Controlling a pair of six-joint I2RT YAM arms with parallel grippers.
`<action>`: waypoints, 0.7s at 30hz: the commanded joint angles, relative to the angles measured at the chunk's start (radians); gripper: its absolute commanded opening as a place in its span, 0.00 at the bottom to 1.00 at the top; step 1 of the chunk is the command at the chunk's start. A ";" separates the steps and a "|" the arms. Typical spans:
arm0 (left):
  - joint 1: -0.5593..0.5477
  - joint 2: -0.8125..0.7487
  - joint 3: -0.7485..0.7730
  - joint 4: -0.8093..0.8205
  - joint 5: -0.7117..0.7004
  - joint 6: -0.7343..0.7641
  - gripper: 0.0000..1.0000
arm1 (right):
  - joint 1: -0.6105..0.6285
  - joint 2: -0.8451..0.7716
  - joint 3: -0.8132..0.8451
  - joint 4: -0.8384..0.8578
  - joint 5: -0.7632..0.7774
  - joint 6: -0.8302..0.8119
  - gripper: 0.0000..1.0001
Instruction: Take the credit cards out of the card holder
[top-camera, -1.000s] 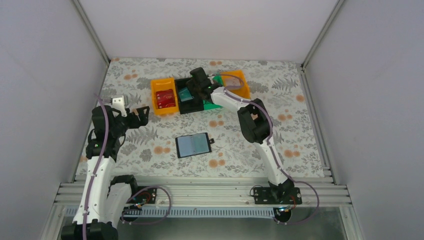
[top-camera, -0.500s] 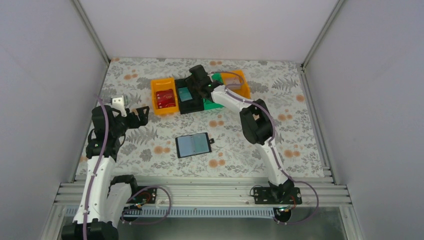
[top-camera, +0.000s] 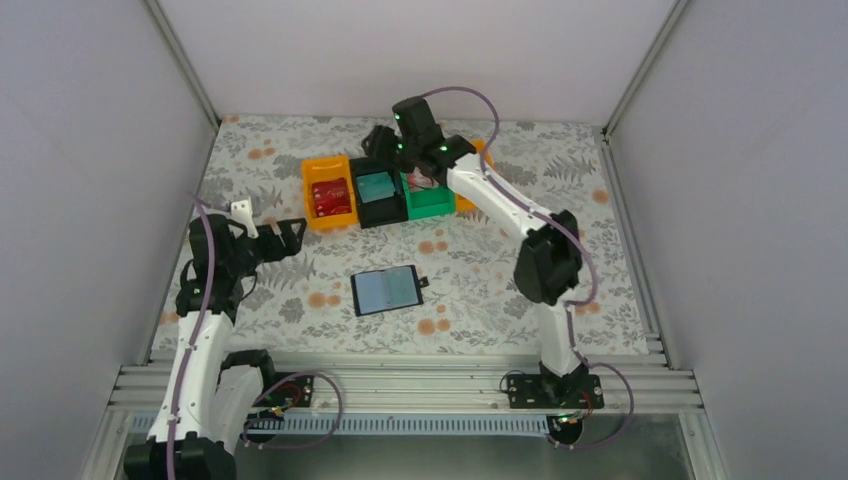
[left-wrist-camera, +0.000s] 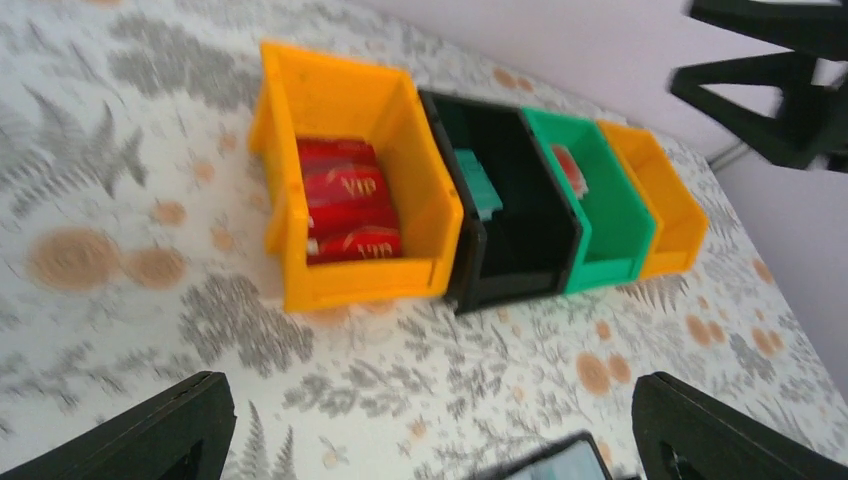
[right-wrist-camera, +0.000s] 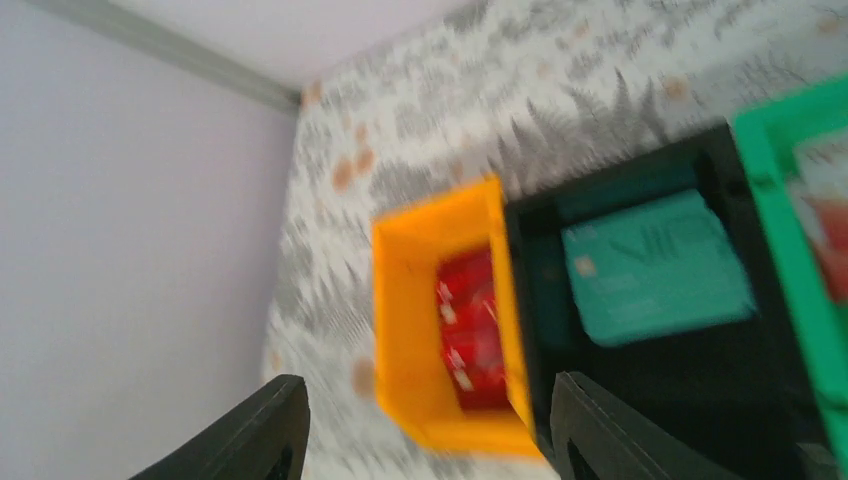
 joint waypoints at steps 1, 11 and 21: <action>-0.011 0.019 -0.088 0.013 0.100 -0.112 0.98 | 0.024 -0.171 -0.270 -0.195 -0.121 -0.381 0.61; -0.208 0.249 -0.163 0.084 0.116 -0.157 0.92 | 0.124 -0.296 -0.786 -0.099 -0.210 -0.369 0.54; -0.332 0.409 -0.231 0.112 0.113 -0.213 0.92 | 0.195 -0.263 -0.868 -0.101 -0.113 -0.314 0.61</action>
